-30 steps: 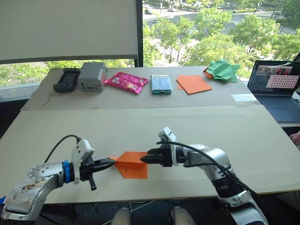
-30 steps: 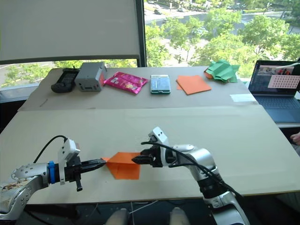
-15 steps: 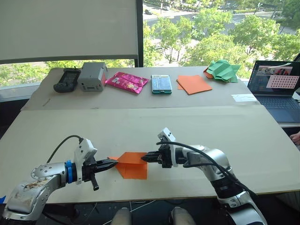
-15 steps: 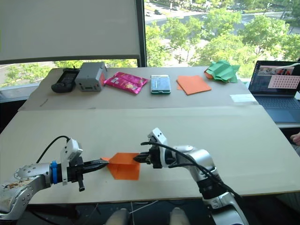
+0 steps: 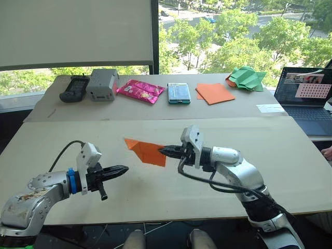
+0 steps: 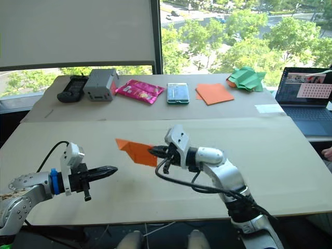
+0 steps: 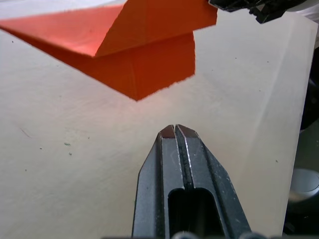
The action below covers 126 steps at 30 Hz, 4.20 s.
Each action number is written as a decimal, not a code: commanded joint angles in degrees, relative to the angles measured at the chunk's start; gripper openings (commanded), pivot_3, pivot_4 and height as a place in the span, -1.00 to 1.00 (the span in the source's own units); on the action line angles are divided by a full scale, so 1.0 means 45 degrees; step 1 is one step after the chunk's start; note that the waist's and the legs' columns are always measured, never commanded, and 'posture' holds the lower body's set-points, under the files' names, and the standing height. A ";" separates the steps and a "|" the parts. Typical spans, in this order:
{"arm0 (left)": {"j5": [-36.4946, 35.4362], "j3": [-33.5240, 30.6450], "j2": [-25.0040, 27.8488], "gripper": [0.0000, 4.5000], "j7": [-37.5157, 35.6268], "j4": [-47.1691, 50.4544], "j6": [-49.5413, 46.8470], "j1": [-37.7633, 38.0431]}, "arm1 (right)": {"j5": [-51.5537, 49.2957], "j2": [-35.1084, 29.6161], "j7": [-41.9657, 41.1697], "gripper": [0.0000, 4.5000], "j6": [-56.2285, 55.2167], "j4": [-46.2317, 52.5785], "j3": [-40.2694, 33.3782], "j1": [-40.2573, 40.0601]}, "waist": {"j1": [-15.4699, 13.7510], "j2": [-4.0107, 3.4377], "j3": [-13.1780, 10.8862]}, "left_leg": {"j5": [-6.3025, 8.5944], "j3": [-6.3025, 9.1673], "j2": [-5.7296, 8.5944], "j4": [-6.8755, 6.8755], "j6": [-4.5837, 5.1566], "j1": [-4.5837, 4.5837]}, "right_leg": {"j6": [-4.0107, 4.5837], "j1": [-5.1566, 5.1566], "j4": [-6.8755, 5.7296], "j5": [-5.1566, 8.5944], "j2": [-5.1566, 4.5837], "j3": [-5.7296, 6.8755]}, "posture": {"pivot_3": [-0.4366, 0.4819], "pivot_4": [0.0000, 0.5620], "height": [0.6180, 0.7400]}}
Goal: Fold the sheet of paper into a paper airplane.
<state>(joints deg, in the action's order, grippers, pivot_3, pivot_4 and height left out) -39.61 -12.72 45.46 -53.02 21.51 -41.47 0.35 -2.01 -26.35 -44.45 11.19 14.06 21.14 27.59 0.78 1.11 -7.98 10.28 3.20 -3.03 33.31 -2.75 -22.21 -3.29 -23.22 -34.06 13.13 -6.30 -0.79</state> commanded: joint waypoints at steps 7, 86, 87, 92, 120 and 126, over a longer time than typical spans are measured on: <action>-0.0196 -0.0121 0.0040 -1.00 -0.0136 -0.0240 0.0143 -0.0295 | 1.0341 -0.1912 0.6337 -0.98 -0.9926 -0.3802 0.3064 0.0893 | 0.0053 0.0025 0.0006 | -0.0009 -0.0005 0.0002 -0.0001 -0.0007 0.0017 | 0.0001 0.0003 -0.0001 0.0000 -0.0002 -0.0013 | -0.05 -0.47 0.44; 0.4817 0.4577 -0.3507 -1.00 0.0323 -0.4283 0.2374 -0.4500 | -0.6263 0.4379 0.3506 0.15 1.2238 -0.2650 -0.5915 0.0245 | 0.0004 -0.0010 0.0015 | -0.0082 0.0026 0.0000 0.0104 0.0114 -0.0015 | -0.0028 0.0179 -0.0041 -0.0018 0.0029 -0.0021 | -0.05 -0.47 0.44; 0.4812 0.4579 -0.3509 -1.00 0.0327 -0.4269 0.2359 -0.4503 | -0.6327 0.4405 0.3524 0.15 1.2223 -0.2773 -0.5989 0.0290 | 0.0004 -0.0010 0.0014 | -0.0082 0.0025 0.0000 0.0105 0.0114 -0.0016 | -0.0028 0.0179 -0.0040 -0.0018 0.0029 -0.0021 | -0.05 -0.47 0.44; 0.4824 0.4586 -0.3464 -1.00 0.0323 -0.4200 0.2328 -0.4467 | -0.6142 0.4255 0.3497 -0.09 1.1824 -0.3058 -0.5869 0.0319 | 0.0005 -0.0013 0.0014 | -0.0081 0.0026 0.0000 0.0105 0.0112 -0.0017 | -0.0028 0.0179 -0.0040 -0.0018 0.0029 -0.0020 | -0.05 -0.47 0.44; 0.2980 0.1632 -0.1616 -1.00 0.0391 -0.2541 0.0597 -0.2753 | 0.0040 0.1025 0.0432 -0.99 -0.2350 -0.1238 0.0326 -0.2043 | 0.0076 -0.0019 0.0003 | -0.0021 0.0023 -0.0003 0.0082 0.0015 -0.0019 | -0.0026 0.0067 -0.0010 -0.0015 0.0027 -0.0021 | -0.05 -0.47 0.44; 0.2914 0.1579 -0.1423 -1.00 0.0413 -0.2543 0.0561 -0.2649 | 0.1858 0.0637 0.0422 -0.99 -0.4903 -0.2384 0.1101 -0.1829 | -0.0008 -0.0007 0.0002 | -0.0019 0.0021 -0.0002 0.0090 0.0011 -0.0022 | -0.0025 0.0069 -0.0007 -0.0014 0.0025 -0.0021 | -0.05 -0.47 0.44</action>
<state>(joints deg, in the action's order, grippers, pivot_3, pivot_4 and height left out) -25.55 -4.23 38.26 -51.02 8.53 -39.01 -11.23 4.47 -23.15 -42.32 -6.92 3.59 25.37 18.61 0.74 1.08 -7.97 10.19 3.29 -3.04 33.71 -2.70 -22.31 -3.40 -22.91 -34.09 13.07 -6.19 -0.89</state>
